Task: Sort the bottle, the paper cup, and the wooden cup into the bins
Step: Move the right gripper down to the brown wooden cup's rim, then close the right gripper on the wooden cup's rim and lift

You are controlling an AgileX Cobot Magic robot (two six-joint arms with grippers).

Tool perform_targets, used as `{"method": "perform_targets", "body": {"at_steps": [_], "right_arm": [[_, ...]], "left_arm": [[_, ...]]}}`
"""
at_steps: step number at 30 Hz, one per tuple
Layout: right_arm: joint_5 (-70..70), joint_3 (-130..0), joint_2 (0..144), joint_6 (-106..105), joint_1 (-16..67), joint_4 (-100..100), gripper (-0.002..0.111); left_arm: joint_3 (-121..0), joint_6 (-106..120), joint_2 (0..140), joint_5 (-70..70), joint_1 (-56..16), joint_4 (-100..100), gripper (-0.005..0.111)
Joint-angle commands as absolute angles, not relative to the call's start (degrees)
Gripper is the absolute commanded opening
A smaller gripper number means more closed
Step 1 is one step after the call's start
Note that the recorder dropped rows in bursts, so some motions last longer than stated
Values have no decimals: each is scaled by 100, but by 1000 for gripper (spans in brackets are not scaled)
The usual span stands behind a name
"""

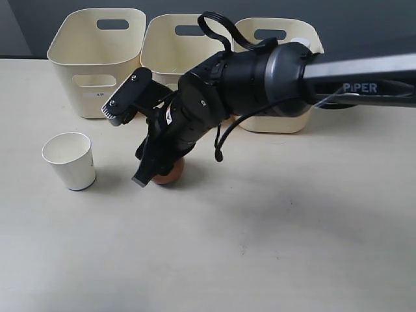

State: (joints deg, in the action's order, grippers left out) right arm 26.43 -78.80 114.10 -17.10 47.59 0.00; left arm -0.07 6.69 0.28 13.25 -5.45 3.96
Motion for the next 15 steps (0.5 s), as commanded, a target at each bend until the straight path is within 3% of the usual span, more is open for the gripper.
{"method": "perform_targets", "body": {"at_steps": [1,15], "right_arm": [[2667,-7917,11526,-1754,4740,54,58],[2651,-7917,11851,-1754,4740,54,56]], "left_arm": [[0,658,0,1291,-587,396,0],[0,658,0,1291,-587,396,0]]}}
